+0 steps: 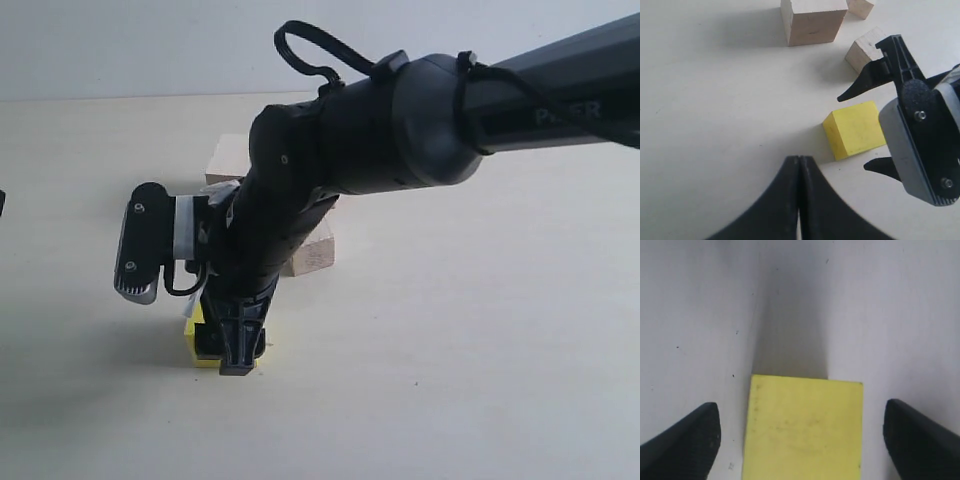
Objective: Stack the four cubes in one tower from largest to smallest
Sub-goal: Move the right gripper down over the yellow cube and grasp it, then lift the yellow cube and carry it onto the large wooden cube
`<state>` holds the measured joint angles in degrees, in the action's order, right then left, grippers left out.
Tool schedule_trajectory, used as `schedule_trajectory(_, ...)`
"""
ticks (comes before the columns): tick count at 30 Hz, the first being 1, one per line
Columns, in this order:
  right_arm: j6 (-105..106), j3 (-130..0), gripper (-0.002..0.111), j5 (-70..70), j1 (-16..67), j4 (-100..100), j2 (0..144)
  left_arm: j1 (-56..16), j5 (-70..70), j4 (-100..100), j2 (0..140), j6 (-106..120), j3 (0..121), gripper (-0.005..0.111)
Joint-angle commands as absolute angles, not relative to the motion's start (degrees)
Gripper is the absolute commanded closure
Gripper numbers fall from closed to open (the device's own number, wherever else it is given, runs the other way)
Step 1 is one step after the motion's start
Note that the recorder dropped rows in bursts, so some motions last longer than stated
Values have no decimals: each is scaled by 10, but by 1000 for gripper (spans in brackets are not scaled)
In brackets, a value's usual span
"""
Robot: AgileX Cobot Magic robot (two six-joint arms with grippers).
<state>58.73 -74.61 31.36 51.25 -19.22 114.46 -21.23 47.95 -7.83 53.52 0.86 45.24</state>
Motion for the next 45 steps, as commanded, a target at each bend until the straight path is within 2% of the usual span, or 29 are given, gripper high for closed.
schedule_trajectory(1, 585, -750, 25, 293, 513, -174, 1153, -214, 483, -82, 537, 11, 455, 107)
schedule_trajectory(10, 570, -750, 25, 285, 505, -162, 1166, -214, 483, -82, 537, 13, 455, 107)
schedule_trajectory(15, 563, -750, 33, 286, 504, -162, 1170, -214, 484, -81, 537, 13, 455, 107)
schedule_trajectory(18, 543, -750, 50, 291, 504, -162, 1170, -214, 484, -81, 537, 14, 455, 107)
schedule_trajectory(22, 535, -750, 83, 326, 504, -162, 1166, -214, 484, -81, 537, 15, 455, 107)
schedule_trajectory(23, 535, -750, 95, 335, 504, -162, 1161, -214, 484, -81, 537, 15, 455, 107)
schedule_trajectory(25, 534, -750, 108, 347, 504, -162, 1148, -214, 484, -81, 537, 15, 455, 107)
schedule_trajectory(33, 457, -778, 108, 388, 492, -65, 1077, -214, 484, -81, 537, 15, 455, 107)
schedule_trajectory(39, 472, -873, 108, 474, 423, -56, 1082, -214, 492, -81, 537, 13, 455, 107)
schedule_trajectory(45, 508, -964, 108, 497, 358, -95, 1110, -214, 504, -81, 537, 14, 455, 107)
